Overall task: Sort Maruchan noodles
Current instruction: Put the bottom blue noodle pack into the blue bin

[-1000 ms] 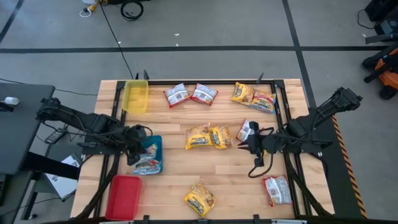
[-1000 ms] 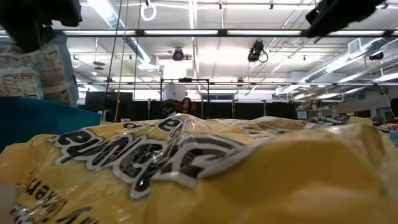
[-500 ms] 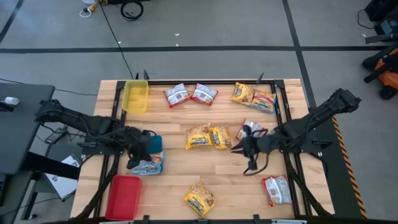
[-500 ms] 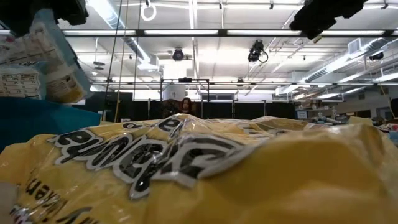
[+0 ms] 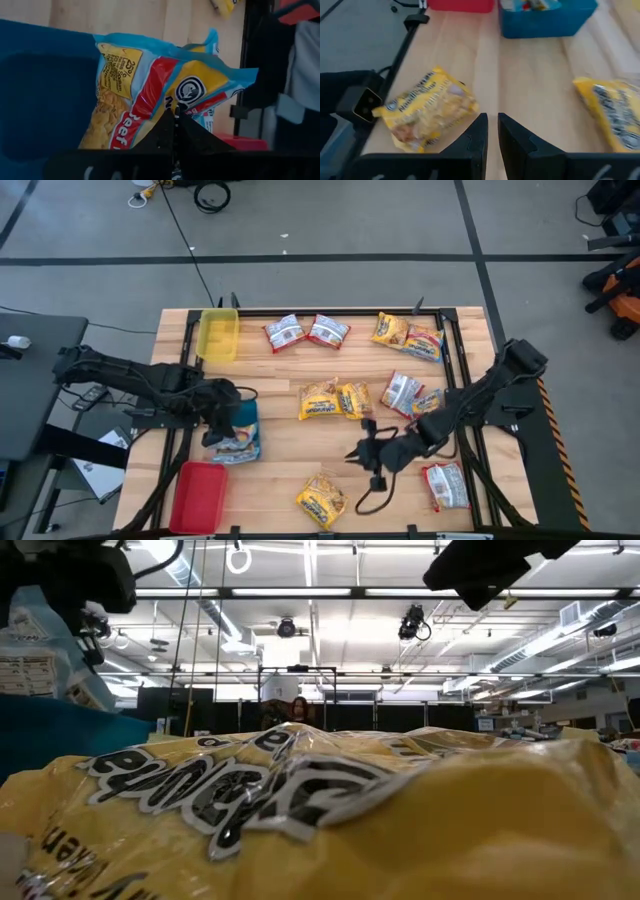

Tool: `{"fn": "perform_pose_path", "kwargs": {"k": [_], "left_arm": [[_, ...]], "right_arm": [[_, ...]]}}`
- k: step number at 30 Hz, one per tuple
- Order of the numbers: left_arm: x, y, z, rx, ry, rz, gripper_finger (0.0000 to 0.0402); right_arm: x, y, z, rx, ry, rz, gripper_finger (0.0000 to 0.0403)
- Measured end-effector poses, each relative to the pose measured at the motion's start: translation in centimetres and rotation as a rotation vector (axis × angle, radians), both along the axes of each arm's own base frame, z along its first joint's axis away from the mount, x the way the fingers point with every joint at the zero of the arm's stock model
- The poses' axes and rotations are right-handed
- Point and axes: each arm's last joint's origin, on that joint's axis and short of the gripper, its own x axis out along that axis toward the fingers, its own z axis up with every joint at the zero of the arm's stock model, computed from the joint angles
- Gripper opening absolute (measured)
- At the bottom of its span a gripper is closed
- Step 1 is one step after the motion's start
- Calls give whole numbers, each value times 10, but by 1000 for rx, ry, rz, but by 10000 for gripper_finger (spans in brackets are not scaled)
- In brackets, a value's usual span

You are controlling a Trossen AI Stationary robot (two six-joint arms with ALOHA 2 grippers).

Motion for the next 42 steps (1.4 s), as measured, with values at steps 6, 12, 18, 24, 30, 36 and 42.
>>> {"fn": "perform_pose_path", "kwargs": {"k": [6, 12, 18, 24, 30, 36, 42], "left_arm": [[2, 9, -7, -69, 107, 45, 9], [15, 13, -19, -134, 151, -37, 9], [28, 19, -35, -202, 212, -83, 10], [37, 31, -48, -182, 232, -72, 32], [35, 36, -46, -175, 212, -51, 72], [39, 37, -34, -173, 189, -48, 120], [47, 38, -11, -136, 100, -80, 134]], "right_arm": [[15, 18, -9, 14, 9, -45, 50], [20, 24, -18, 42, 20, -98, 50], [21, 27, -20, 70, 10, -121, 50], [18, 32, -18, 55, -9, -89, 50], [19, 32, -17, 14, -26, -67, 50], [15, 23, -8, -65, -9, -33, 56], [-1, 8, 4, -91, 94, -76, 67]]}}
